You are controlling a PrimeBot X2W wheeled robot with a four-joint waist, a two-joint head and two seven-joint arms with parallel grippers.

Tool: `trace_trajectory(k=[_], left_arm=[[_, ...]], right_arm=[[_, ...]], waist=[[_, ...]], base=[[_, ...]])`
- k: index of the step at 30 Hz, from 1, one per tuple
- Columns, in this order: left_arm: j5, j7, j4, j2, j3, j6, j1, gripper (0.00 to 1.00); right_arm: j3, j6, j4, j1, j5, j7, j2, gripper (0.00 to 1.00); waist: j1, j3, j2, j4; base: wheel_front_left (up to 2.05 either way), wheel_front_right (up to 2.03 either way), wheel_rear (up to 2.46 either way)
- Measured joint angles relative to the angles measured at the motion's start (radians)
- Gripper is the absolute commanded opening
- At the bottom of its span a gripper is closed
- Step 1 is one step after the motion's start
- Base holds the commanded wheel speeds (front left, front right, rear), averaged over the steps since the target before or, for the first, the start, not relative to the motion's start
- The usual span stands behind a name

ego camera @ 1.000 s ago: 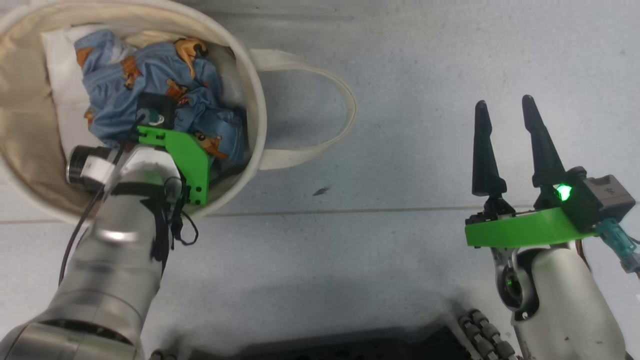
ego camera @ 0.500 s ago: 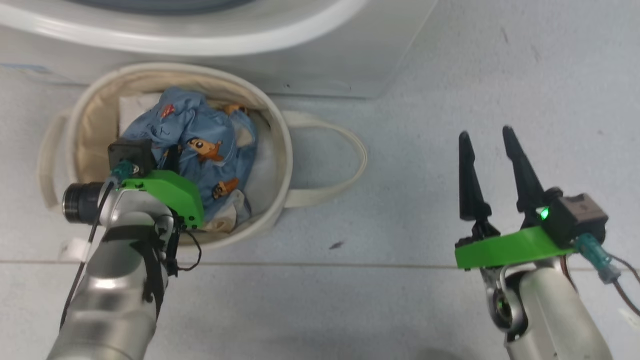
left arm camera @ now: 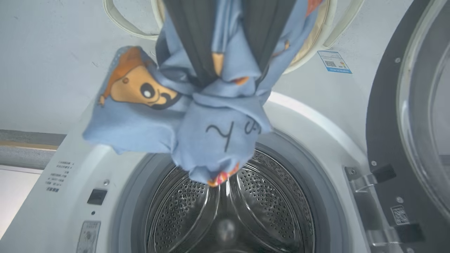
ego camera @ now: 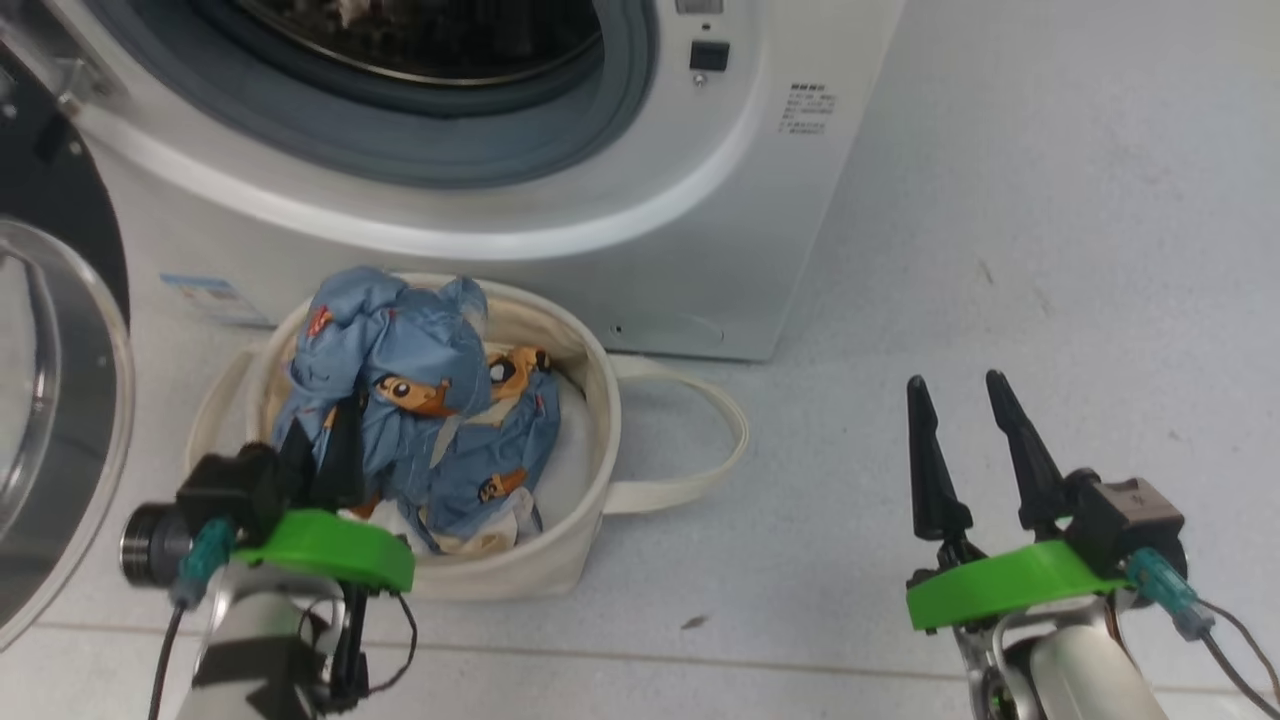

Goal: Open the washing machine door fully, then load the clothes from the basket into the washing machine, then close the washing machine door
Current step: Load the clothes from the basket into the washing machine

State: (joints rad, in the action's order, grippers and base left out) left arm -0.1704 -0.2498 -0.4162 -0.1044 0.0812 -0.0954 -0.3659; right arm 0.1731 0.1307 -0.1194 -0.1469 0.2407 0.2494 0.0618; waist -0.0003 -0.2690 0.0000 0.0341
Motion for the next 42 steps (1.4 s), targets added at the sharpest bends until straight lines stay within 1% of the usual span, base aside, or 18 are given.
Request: trace_trajectory(k=[1,6,7,8,12,15,23,25,26,32,35,37,39,42], left_arm=[[0.006,0.000,0.035,0.006,-0.009,0.001,0.026,0.00],[0.050,0.000,0.185,0.023,-0.031,0.035,0.158,0.00],[0.050,0.000,0.185,0.023,-0.031,0.035,0.158,0.00],[0.071,0.000,0.227,0.032,-0.032,0.035,0.204,0.00],[0.072,0.000,0.268,0.046,-0.034,0.044,0.256,0.00],[0.081,0.000,0.288,0.046,-0.036,0.055,0.288,0.00],[0.100,0.000,0.330,0.051,-0.067,0.077,0.281,0.00],[0.116,0.000,0.339,0.052,-0.087,0.080,0.252,0.00],[0.119,0.000,0.345,0.049,-0.101,0.088,0.210,0.00],[0.133,0.000,0.332,0.043,-0.122,0.106,0.048,0.00],[0.070,0.000,0.299,0.049,-0.170,0.128,-0.047,0.00],[0.052,-0.006,0.273,0.049,-0.210,0.141,-0.127,0.00],[0.050,-0.007,0.253,0.047,-0.240,0.154,-0.216,0.00],[0.068,-0.007,0.212,0.035,-0.258,0.168,-0.347,0.00]], right_arm=[[0.000,0.000,0.000,0.009,0.008,0.000,0.000,1.00],[0.001,0.000,-0.002,0.046,0.046,0.000,-0.001,1.00],[0.001,0.000,-0.002,0.046,0.046,0.000,-0.001,1.00],[0.001,0.000,-0.005,0.061,0.056,0.000,-0.002,1.00],[-0.001,0.000,-0.005,0.084,0.069,0.000,-0.002,1.00],[0.003,0.000,-0.005,0.099,0.069,0.000,-0.004,1.00],[0.004,0.000,-0.003,0.099,0.069,0.000,-0.008,1.00],[0.008,0.000,0.000,0.098,0.069,0.000,-0.008,1.00],[0.011,0.000,0.001,0.091,0.069,0.000,-0.009,1.00],[0.011,0.000,0.013,0.056,0.069,0.000,-0.009,1.00],[0.008,0.000,0.026,0.022,0.071,0.000,-0.009,1.00],[0.005,0.000,0.034,-0.002,0.083,0.000,-0.009,1.00],[0.001,0.000,0.043,-0.027,0.084,0.000,-0.009,1.00],[-0.003,0.000,0.056,-0.068,0.087,0.000,-0.009,1.00]], waist=[[0.0001,0.016,0.0000,0.001],[0.0001,0.088,0.0000,0.000],[0.0001,0.088,0.0000,0.000],[0.0001,0.111,0.0000,-0.002],[0.0001,0.143,0.0000,-0.002],[0.0001,0.163,0.0000,-0.002],[0.0003,0.154,0.0000,-0.010],[0.0003,0.129,0.0000,-0.015],[0.0003,0.109,0.0000,-0.020],[0.0004,0.029,0.0000,-0.045],[0.0005,-0.021,0.0000,-0.061],[0.0005,-0.058,0.0000,-0.073],[0.0006,-0.099,0.0000,-0.085],[0.0006,-0.165,0.0000,-0.104]], base=[[0.00,0.00,0.00],[0.00,0.00,0.00],[0.00,0.00,0.00],[0.00,0.00,0.00],[0.00,0.00,0.00],[0.00,0.00,0.00],[0.00,0.00,0.00],[0.00,0.00,0.00],[0.00,0.00,0.00],[0.00,0.00,0.00],[0.00,0.00,0.00],[0.00,0.00,0.00],[0.00,0.00,0.00],[0.00,0.00,0.00]])
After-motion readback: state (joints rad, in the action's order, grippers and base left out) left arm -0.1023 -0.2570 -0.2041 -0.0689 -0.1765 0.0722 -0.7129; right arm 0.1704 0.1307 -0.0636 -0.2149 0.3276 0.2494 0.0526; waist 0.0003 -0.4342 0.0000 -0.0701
